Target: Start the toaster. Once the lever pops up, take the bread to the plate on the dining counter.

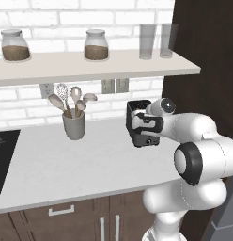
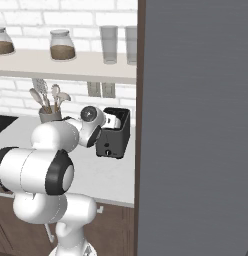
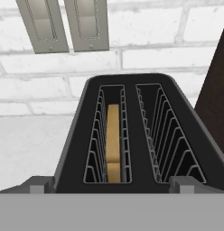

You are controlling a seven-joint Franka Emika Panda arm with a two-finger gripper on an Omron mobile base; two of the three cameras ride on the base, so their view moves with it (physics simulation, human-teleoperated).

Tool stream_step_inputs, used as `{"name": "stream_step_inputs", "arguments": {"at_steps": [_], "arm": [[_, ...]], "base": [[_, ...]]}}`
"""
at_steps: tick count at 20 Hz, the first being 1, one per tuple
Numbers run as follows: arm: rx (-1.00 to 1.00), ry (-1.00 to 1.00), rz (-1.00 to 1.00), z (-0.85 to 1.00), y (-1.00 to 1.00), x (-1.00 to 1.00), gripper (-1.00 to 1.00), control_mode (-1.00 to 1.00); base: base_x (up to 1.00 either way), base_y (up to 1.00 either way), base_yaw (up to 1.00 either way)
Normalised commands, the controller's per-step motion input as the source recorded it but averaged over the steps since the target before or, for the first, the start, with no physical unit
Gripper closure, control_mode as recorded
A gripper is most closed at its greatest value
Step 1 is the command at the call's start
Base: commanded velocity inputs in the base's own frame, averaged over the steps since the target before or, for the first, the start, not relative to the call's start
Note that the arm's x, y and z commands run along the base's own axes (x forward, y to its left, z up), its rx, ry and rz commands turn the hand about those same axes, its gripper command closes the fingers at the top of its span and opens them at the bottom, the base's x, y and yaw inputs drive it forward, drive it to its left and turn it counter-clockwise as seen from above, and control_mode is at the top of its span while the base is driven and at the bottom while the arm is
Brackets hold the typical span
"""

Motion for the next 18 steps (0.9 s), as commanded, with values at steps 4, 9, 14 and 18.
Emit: {"name": "stream_step_inputs", "arguments": {"at_steps": [4,9,14,18], "arm": [[0.0,0.0,0.0,0.0,0.0,0.0,-1.0,-1.0],[0.0,0.0,0.0,0.0,0.0,0.0,-1.0,-1.0],[0.0,0.0,0.0,0.0,0.0,0.0,-1.0,-1.0],[0.0,0.0,0.0,0.0,0.0,0.0,-1.0,-1.0]], "base": [[0.0,0.0,0.0],[0.0,0.0,0.0],[0.0,0.0,0.0],[0.0,0.0,0.0]]}}
